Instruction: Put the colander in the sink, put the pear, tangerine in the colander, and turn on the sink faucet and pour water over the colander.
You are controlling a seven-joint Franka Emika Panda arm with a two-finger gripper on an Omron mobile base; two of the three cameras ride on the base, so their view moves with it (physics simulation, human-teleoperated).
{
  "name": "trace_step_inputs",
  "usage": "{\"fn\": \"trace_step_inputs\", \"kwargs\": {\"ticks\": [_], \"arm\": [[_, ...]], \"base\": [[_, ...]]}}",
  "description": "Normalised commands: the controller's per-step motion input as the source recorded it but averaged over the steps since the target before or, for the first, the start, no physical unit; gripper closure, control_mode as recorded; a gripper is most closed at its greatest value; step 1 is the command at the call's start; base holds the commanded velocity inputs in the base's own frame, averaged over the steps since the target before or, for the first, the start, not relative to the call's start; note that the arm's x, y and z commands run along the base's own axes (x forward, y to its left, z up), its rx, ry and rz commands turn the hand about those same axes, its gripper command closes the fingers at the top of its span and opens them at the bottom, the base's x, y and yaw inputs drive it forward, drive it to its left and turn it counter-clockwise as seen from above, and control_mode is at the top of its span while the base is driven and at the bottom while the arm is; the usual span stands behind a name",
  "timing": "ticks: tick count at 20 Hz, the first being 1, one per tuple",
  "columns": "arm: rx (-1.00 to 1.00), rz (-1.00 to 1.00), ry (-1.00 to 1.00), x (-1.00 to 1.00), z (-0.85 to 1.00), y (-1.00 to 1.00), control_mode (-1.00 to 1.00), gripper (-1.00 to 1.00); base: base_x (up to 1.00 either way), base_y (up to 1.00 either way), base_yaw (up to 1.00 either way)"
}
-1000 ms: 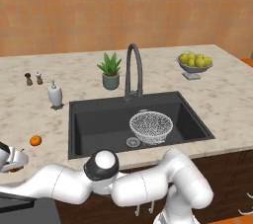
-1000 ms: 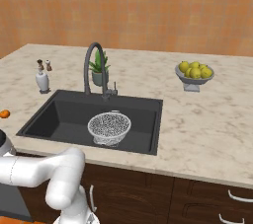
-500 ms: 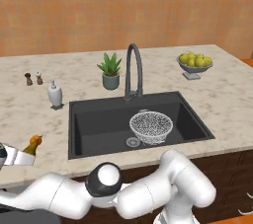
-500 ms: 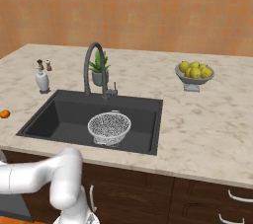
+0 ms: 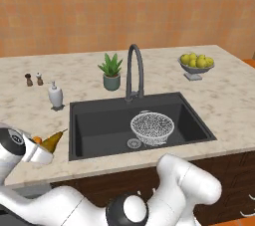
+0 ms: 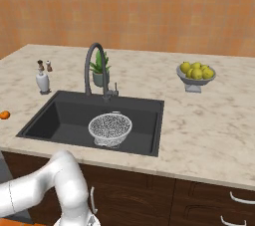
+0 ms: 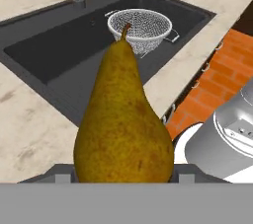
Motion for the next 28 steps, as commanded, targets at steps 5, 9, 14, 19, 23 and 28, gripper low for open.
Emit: {"fn": "trace_step_inputs", "kwargs": {"ticks": [5,9,14,19,23,28], "arm": [[0.24,-0.02,-0.26,-0.44,0.53,-1.0,-1.0,1.0],[0.32,-0.02,-0.1,-0.37,0.63,-1.0,-1.0,1.0],[0.45,-0.09,0.17,-0.11,0.85,-1.0,-1.0,1.0],[0.48,-0.02,0.11,-0.01,0.66,-1.0,-1.0,1.0],[0.46,0.0,0.32,-0.01,0.58,-1.0,-1.0,1.0],[0.35,-0.05,0.37,-0.08,0.22,-1.0,-1.0,1.0]], "base": [[0.0,0.0,0.0],[0.0,0.0,0.0],[0.0,0.0,0.0],[0.0,0.0,0.0],[0.0,0.0,0.0],[0.0,0.0,0.0]]}}
